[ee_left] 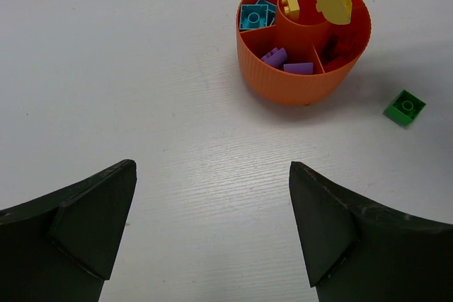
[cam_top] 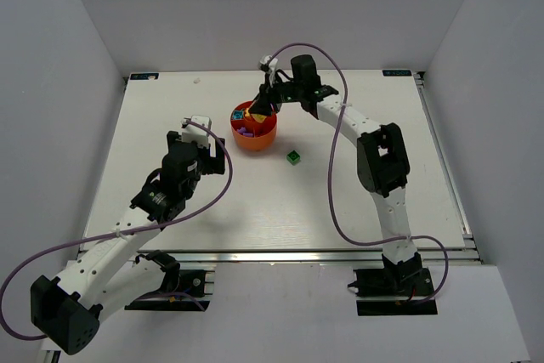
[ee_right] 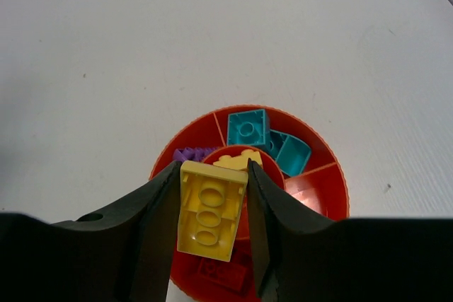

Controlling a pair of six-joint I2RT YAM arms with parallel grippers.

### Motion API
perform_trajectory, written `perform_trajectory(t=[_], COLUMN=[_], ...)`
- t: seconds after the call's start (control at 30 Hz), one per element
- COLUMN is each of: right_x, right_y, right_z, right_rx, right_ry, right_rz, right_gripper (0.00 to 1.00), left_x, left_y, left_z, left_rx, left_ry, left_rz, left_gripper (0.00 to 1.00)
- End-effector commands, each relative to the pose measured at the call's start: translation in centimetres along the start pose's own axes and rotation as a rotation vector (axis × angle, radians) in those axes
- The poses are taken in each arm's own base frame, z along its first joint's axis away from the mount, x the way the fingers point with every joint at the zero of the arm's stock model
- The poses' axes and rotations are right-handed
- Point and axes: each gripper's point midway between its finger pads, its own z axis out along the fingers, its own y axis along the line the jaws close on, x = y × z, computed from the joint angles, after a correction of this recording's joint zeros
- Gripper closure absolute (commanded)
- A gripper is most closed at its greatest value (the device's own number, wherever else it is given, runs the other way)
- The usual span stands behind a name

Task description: Sort the legos into containers by color

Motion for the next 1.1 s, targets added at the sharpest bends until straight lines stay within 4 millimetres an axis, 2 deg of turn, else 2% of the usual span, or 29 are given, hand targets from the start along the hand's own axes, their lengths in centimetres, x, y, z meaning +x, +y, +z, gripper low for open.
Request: perform_trajectory(t=[0.0, 0.07, 0.23, 0.47, 0.57, 0.73, 0.87, 1.07], right_x=[-5.6, -5.3, -6.2, -4.4, -3.4, -3.5, -3.0, -2.2], right_y=[2.1, 2.5, 2.7, 3.2, 2.9, 2.0, 0.9, 0.2], right_z=[0.3, 0.7, 1.0, 1.4, 1.4, 1.2, 0.5, 0.2], right_rx=[-0.128, -0.162, -0.196, -0.299, -0.322, -0.314, -0.294, -0.289], right_ry=[-0.142, -0.149, -0.18, -0.206, -0.211, -0.23, -0.233, -0.254], right_rz=[-0.173, -0.181, -0.193, -0.207, -0.204, -0.2, -0.174, -0.126], right_gripper=[1.0, 1.0, 1.0, 1.0, 1.0, 1.0, 1.0, 1.0], left_x=[-0.6, -0.5, -0.1, 0.1, 0.2, 0.3, 0.4, 0.4], left_y=[0.4, 0.3, 0.3, 0.4, 0.4, 0.6, 0.5, 0.5], left_z=[-0.2, -0.1, 0.1, 0.3, 0.3, 0.3, 0.4, 0.4], left_rx=[-0.015, -0.012, -0.015, -0.021, -0.026, -0.033, -0.033, -0.032], left_ry=[-0.022, -0.019, -0.005, 0.003, 0.007, 0.012, 0.013, 0.015], left_rz=[0.0, 0.0, 0.007, 0.013, 0.013, 0.017, 0.016, 0.015], left_gripper=[0.02, 0.02, 0.02, 0.02, 0.02, 0.02, 0.02, 0.02])
